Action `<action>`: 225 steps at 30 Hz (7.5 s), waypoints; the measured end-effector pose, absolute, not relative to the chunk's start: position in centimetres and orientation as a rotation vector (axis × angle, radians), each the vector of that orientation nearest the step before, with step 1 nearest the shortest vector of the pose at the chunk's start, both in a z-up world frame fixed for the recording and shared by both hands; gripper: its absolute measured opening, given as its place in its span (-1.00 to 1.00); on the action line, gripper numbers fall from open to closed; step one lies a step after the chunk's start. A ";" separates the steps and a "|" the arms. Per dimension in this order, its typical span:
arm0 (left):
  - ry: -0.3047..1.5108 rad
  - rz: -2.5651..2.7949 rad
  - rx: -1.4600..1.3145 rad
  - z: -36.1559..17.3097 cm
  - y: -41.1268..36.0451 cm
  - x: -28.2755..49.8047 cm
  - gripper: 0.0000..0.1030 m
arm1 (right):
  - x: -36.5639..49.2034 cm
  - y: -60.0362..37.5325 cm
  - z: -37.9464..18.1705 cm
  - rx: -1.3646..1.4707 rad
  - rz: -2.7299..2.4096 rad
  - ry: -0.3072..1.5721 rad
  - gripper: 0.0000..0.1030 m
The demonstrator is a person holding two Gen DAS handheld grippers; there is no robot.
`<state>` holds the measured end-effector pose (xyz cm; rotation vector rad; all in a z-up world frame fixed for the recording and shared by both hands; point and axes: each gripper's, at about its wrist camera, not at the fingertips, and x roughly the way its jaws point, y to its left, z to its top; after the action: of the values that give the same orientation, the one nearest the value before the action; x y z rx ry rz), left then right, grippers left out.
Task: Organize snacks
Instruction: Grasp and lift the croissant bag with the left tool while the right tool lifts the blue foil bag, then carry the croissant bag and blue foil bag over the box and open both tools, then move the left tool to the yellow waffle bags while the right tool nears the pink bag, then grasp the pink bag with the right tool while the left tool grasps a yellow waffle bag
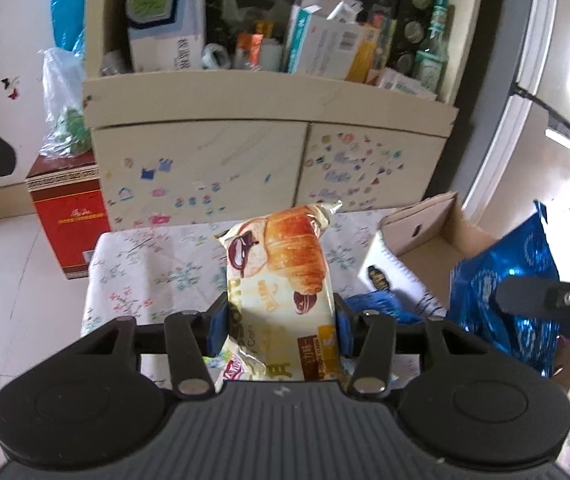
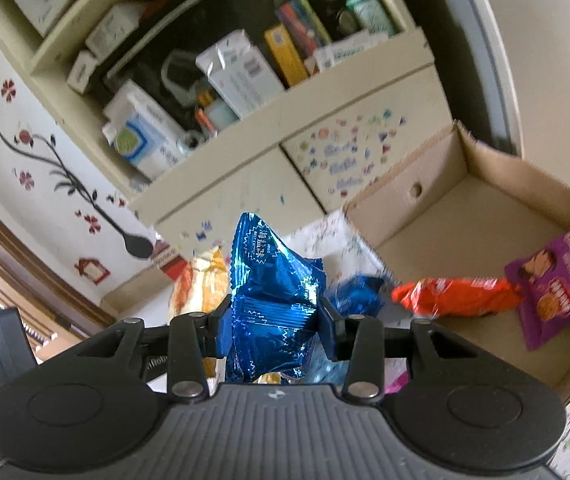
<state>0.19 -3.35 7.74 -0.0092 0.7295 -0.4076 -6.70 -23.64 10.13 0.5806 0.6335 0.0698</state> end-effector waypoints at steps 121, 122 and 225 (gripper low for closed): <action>1.061 -0.374 -0.007 -2.1 -3.0 -3.5 0.98 | -3.8 -22.4 2.5 0.404 -0.067 0.930 0.99; 1.066 -0.370 -0.007 -2.2 -3.0 -3.4 0.98 | -3.7 -22.4 2.3 0.417 -0.058 0.946 1.00; 0.954 -0.400 0.026 -0.3 -3.5 -6.0 -0.32 | -4.8 -20.4 2.3 0.410 -0.010 0.998 -0.27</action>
<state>-5.99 -3.53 -0.33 0.0255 0.9540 -0.4004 -4.76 -20.38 2.26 0.4101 0.9977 -0.0096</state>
